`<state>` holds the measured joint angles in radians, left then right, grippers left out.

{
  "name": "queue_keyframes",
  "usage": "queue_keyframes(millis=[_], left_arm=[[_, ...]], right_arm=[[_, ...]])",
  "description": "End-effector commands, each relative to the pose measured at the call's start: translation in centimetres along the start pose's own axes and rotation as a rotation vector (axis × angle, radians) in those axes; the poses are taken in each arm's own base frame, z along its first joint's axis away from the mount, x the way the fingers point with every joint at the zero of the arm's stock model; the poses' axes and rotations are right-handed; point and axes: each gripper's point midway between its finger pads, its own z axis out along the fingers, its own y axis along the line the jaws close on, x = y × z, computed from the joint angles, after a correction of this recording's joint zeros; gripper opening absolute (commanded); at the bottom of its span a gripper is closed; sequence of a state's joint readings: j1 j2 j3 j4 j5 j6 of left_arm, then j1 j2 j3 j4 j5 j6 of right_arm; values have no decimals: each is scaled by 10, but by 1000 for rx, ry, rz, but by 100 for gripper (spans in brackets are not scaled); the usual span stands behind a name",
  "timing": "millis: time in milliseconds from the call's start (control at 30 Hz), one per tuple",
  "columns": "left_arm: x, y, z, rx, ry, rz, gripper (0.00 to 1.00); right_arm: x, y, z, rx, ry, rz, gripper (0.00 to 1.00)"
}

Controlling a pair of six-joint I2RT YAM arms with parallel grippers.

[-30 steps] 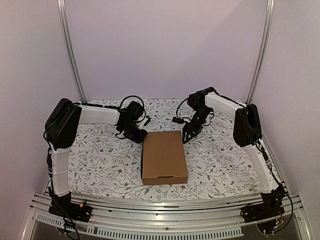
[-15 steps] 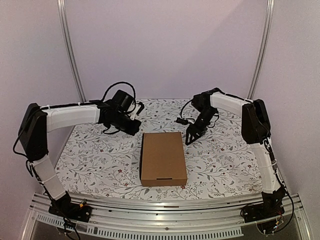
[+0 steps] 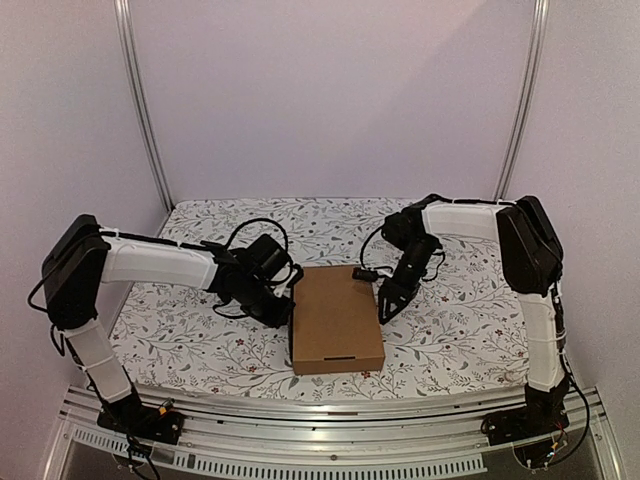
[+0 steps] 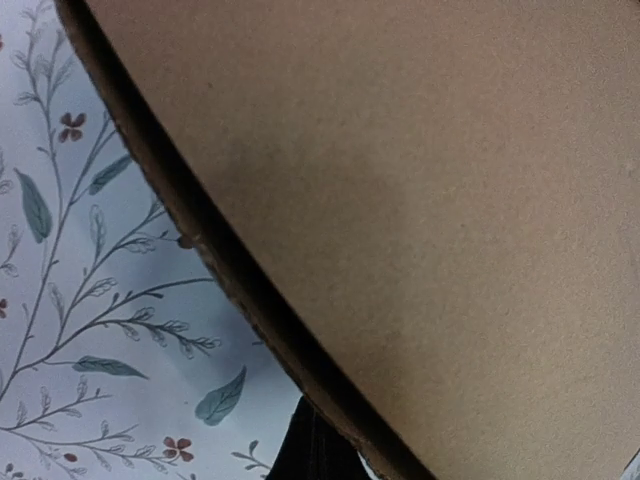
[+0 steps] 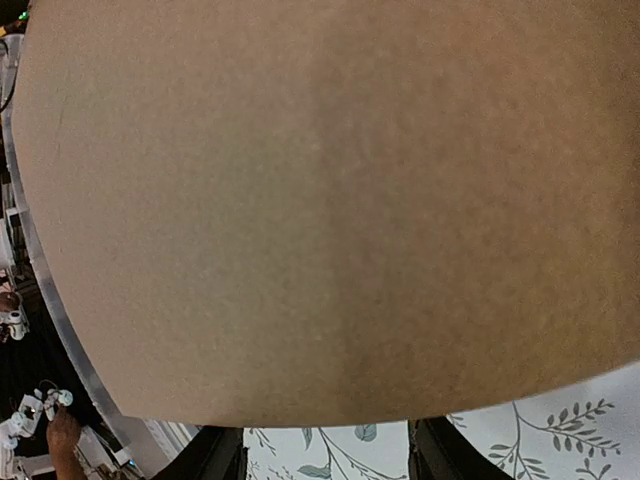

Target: Fold the paper box

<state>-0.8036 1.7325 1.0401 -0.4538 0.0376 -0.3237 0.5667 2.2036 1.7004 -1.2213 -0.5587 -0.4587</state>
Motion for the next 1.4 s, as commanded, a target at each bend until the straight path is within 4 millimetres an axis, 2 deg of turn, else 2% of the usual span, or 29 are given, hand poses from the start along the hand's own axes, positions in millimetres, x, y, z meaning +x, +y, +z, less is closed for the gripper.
queue_keyframes(millis=[0, 67, 167, 233, 333, 433, 467, 567, 600, 633, 667, 767, 833, 900, 933, 967, 1000, 1033, 1067, 1100, 1167, 1233, 1367], left_arm=[[-30, -45, 12, 94, -46, 47, 0], [-46, -61, 15, 115, -50, 80, 0], [-51, -64, 22, 88, -30, 101, 0], [-49, -56, 20, 44, -24, 96, 0], [-47, -38, 3, -49, -25, 115, 0], [-52, -13, -27, -171, -39, 139, 0], [-57, -6, -38, -204, -57, 140, 3], [-74, 9, -72, -253, -151, 120, 18], [-81, 12, -82, -263, -184, 112, 24], [-87, 16, -91, -279, -214, 105, 28], [-93, 19, -101, -293, -246, 99, 32], [-111, 22, -133, -321, -353, 84, 40], [-121, 22, -158, -323, -442, 68, 50], [-127, 22, -178, -317, -523, 47, 66], [-129, 22, -186, -308, -563, 37, 93], [-130, 22, -194, -303, -601, 30, 99], [-130, 23, -200, -300, -635, 21, 99], [-129, 25, -204, -300, -663, 11, 100], [-128, 27, -207, -301, -685, 2, 100], [-127, 27, -207, -297, -709, -2, 99], [-121, 30, -199, -300, -712, 0, 100], [-113, 34, -185, -316, -677, -1, 100], [-104, 41, -166, -354, -599, -36, 100]], right_arm=[[-15, 13, 18, -26, -4, -59, 54], [-19, 23, 21, -64, -8, -62, 54], [-20, 26, 19, -74, -5, -53, 54], [-15, 19, 13, -29, 8, -51, 54], [-1, 1, -8, 34, -3, -18, 55], [15, -15, -43, 79, -47, 26, 56], [19, -16, -58, 96, -76, 31, 57], [29, -20, -93, 139, -149, 43, 61], [31, -17, -109, 165, -186, 30, 67], [33, -17, -119, 185, -210, 28, 92], [33, -14, -132, 208, -242, 20, 98], [35, -1, -166, 276, -333, -20, 99], [32, 11, -188, 324, -409, -75, 99], [27, 5, -211, 433, -504, -83, 99], [26, 5, -228, 491, -585, -50, 99], [24, -7, -242, 561, -661, -22, 99], [24, -14, -264, 637, -769, 29, 99], [29, -28, -281, 730, -849, 102, 99], [38, -33, -303, 810, -953, 221, 99], [48, -40, -309, 863, -991, 294, 99], [55, -47, -308, 895, -1015, 350, 99], [57, -50, -299, 887, -987, 337, 99], [49, -40, -289, 830, -1007, 252, 99]])
